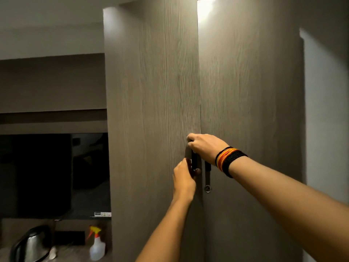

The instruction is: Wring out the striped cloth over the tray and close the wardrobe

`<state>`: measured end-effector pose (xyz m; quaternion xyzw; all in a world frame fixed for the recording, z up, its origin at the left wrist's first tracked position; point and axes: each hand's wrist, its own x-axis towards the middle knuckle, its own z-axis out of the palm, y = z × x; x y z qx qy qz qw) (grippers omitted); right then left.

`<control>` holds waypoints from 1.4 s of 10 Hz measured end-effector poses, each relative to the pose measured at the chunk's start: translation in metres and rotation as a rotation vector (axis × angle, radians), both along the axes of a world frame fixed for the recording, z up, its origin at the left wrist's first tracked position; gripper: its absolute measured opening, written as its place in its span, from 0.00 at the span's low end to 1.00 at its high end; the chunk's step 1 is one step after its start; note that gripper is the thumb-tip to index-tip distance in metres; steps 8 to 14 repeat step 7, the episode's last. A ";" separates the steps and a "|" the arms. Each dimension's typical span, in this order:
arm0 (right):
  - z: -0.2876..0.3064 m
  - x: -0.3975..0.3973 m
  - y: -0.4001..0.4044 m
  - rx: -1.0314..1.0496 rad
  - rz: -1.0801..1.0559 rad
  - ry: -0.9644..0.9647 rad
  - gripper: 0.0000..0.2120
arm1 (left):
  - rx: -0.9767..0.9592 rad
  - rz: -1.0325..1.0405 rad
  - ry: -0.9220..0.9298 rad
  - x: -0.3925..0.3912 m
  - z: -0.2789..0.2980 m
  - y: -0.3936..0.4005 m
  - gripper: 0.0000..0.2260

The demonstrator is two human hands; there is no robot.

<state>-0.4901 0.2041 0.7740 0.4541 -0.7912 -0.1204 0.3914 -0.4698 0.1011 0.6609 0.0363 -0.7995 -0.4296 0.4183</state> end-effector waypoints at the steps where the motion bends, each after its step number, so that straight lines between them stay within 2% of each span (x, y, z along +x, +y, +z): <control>1: -0.003 -0.018 -0.006 -0.057 -0.025 -0.034 0.10 | 0.337 -0.091 -0.032 -0.022 0.003 0.000 0.09; 3: -0.001 -0.044 -0.015 -0.109 -0.052 -0.052 0.09 | 0.106 0.076 -0.031 -0.052 0.001 -0.006 0.07; 4: -0.004 -0.056 -0.016 -0.126 -0.039 -0.046 0.10 | 0.065 0.067 -0.016 -0.057 -0.001 -0.007 0.07; 5: -0.007 -0.065 -0.017 -0.158 -0.004 -0.037 0.11 | -0.062 0.116 -0.009 -0.057 -0.001 -0.010 0.09; 6: -0.013 -0.069 -0.018 -0.202 0.020 -0.003 0.13 | -0.140 0.158 -0.041 -0.052 0.004 -0.013 0.05; 7: -0.040 -0.070 -0.010 -0.442 0.038 0.007 0.21 | -0.361 0.283 -0.034 -0.038 0.008 -0.015 0.07; 14: -0.040 -0.070 -0.010 -0.442 0.038 0.007 0.21 | -0.361 0.283 -0.034 -0.038 0.008 -0.015 0.07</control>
